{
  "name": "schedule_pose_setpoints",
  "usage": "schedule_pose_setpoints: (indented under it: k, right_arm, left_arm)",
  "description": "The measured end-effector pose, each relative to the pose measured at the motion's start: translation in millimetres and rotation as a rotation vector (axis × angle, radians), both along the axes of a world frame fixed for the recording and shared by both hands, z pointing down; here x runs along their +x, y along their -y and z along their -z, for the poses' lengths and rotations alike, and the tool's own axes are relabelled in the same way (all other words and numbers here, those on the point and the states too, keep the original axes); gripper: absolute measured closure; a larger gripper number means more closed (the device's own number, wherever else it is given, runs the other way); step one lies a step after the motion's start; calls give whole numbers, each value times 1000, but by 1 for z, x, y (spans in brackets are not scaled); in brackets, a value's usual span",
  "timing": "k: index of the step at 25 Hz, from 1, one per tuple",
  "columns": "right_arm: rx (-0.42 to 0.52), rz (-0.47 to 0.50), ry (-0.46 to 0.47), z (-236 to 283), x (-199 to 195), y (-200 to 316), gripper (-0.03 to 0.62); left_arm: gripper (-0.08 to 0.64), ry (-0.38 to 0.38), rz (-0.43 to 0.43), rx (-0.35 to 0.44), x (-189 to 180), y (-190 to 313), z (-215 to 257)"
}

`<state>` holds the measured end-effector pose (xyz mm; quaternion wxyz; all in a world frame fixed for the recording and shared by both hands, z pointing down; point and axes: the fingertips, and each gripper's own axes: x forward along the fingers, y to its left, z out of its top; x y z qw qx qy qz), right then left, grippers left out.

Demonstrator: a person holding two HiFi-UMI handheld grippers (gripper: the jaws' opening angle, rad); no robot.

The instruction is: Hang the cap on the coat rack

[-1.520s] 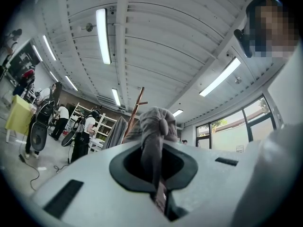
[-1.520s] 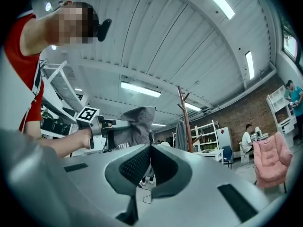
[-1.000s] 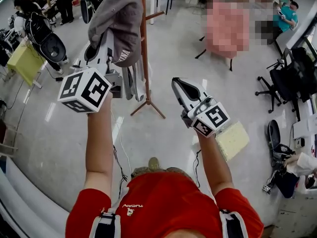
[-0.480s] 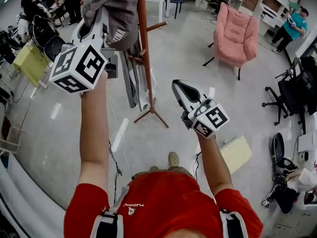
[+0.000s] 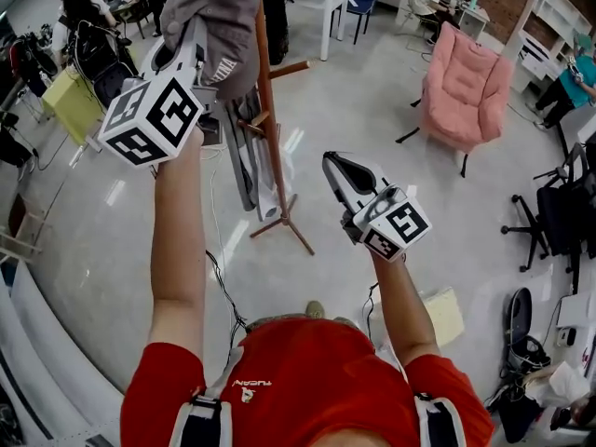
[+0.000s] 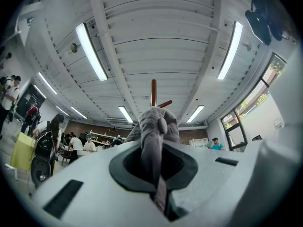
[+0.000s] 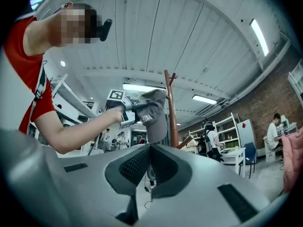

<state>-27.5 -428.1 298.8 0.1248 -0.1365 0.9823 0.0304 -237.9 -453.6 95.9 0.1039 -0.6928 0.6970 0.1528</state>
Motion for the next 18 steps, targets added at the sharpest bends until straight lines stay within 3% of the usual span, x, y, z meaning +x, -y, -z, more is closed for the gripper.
schedule_pose_setpoints:
  k: [6,13,18]
  right_arm:
    - [-16,35,-11,-9,5,22,568]
    - [-28,27,-8,-14,-7,24,568]
    - [-34,18,-13,-17,-19,19,568]
  left_arm:
    - [543,-20,23,-47,2,25,-26]
    - [540,-27,-20,-54,-1,36,-48]
    - [376,-15,-83,-77,-3,39,-58]
